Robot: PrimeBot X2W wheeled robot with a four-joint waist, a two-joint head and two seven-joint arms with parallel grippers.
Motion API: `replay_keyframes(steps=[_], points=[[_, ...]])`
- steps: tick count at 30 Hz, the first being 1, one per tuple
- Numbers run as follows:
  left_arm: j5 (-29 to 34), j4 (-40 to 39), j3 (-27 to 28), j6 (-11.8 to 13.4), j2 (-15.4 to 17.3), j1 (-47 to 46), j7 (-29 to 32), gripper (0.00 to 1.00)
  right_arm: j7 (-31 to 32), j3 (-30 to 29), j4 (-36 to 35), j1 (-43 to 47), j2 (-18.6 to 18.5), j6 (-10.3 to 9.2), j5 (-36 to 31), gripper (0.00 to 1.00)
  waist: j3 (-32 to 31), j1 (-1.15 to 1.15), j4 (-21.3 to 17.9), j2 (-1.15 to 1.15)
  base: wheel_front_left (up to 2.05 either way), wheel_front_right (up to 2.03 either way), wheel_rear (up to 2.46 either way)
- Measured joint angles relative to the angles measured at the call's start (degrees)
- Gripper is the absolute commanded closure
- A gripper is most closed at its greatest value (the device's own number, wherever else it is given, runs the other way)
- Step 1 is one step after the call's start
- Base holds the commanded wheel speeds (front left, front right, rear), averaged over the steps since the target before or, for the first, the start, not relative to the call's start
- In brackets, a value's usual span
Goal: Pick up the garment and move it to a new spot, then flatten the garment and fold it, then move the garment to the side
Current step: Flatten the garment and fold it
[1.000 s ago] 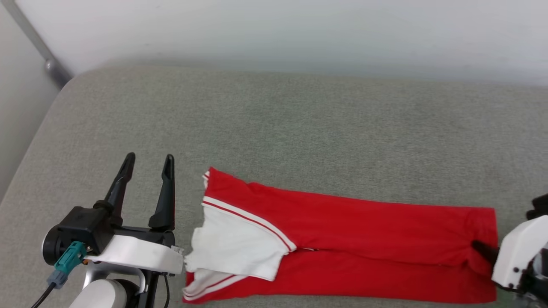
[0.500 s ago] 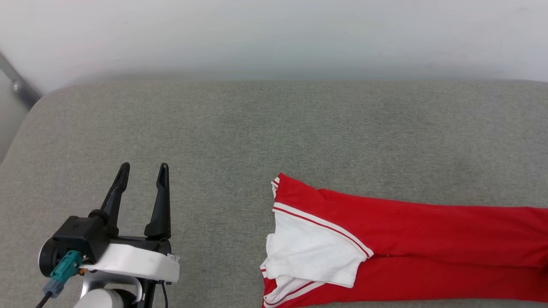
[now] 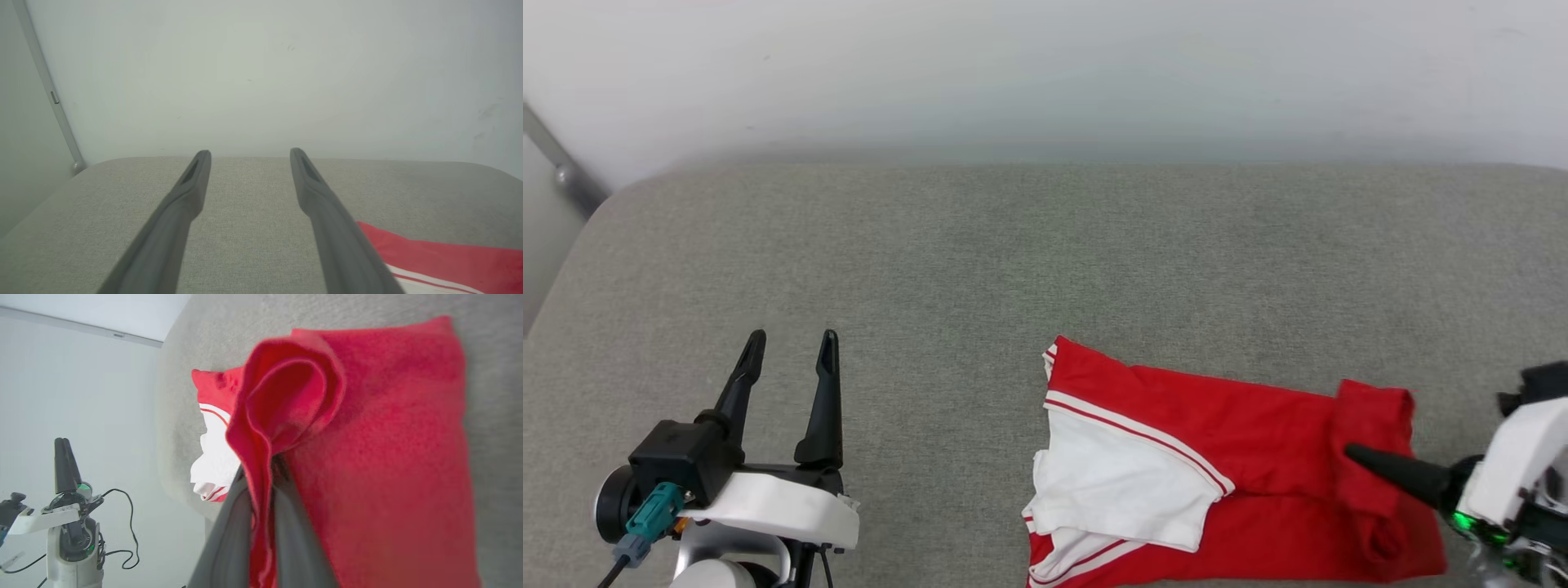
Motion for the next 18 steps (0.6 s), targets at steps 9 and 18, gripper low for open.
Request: replay_keyframes(steps=[9,18], points=[[-0.4,0.1,-0.1,0.3,-0.1,-0.2,0.4,0.00,-6.6,17.4,8.1,-2.8,0.2,0.00,14.1,1.00,0.3,0.00,3.3,0.00,0.00,0.00,0.00],[-0.4,0.7,-0.8,-0.2,-0.6,-1.5,0.3,0.00,-17.1,32.3,16.5,-8.6,0.3,-0.01,15.8,1.00,1.5,0.00,6.1,0.00,0.00,0.00,0.00]])
